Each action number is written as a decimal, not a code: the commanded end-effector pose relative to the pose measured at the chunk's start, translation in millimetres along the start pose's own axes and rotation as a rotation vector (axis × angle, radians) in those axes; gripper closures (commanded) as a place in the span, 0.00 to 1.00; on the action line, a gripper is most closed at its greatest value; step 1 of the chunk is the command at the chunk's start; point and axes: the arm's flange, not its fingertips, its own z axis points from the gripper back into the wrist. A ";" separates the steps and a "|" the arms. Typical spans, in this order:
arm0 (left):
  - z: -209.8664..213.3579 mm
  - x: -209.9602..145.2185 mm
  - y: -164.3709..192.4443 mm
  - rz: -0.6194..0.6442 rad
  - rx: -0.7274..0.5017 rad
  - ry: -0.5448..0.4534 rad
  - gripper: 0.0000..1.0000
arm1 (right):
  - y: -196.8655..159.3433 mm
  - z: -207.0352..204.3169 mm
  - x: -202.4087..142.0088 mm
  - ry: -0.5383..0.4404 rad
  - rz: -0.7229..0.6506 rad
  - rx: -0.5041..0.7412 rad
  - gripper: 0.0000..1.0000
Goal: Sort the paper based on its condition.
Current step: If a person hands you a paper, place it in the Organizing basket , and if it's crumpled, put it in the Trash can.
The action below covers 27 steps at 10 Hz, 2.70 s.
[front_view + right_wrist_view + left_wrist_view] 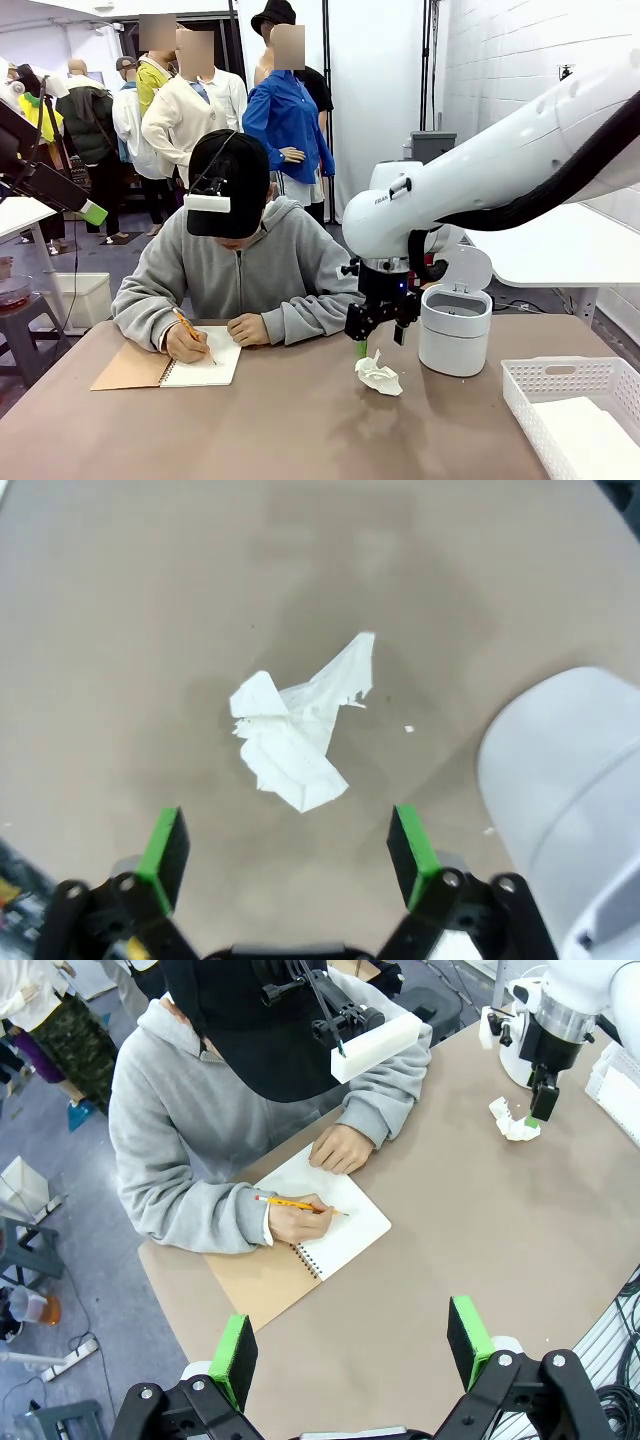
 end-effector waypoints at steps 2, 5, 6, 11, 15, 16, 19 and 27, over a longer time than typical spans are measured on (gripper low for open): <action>0.1 0.4 0.3 0.000 0.001 -0.003 0.00 | 1.6 -22.1 13.9 0.088 0.003 -0.008 0.00; 0.1 0.4 0.3 0.000 0.001 -0.003 0.00 | 3.8 -46.2 16.3 0.111 0.004 -0.021 0.00; 0.1 0.4 0.3 0.000 0.001 -0.003 0.00 | 4.5 -54.5 16.2 0.116 -0.002 -0.028 0.00; 0.1 0.4 0.3 0.000 0.001 -0.003 0.00 | -0.6 -69.7 25.2 0.088 -0.019 -0.059 0.00; 0.1 0.4 0.3 0.000 0.001 -0.003 0.00 | -1.2 -66.5 20.1 0.089 0.000 -0.025 0.00; 0.1 0.4 0.3 0.000 0.001 -0.003 0.00 | -3.4 -66.2 21.2 0.079 -0.001 -0.038 0.19; 0.1 0.4 0.3 0.000 0.001 -0.003 0.00 | -3.1 -64.5 20.5 0.072 -0.006 -0.029 0.78; 0.1 0.4 0.3 0.000 0.001 -0.003 0.00 | 33.2 24.1 -16.7 0.031 0.004 -0.009 1.00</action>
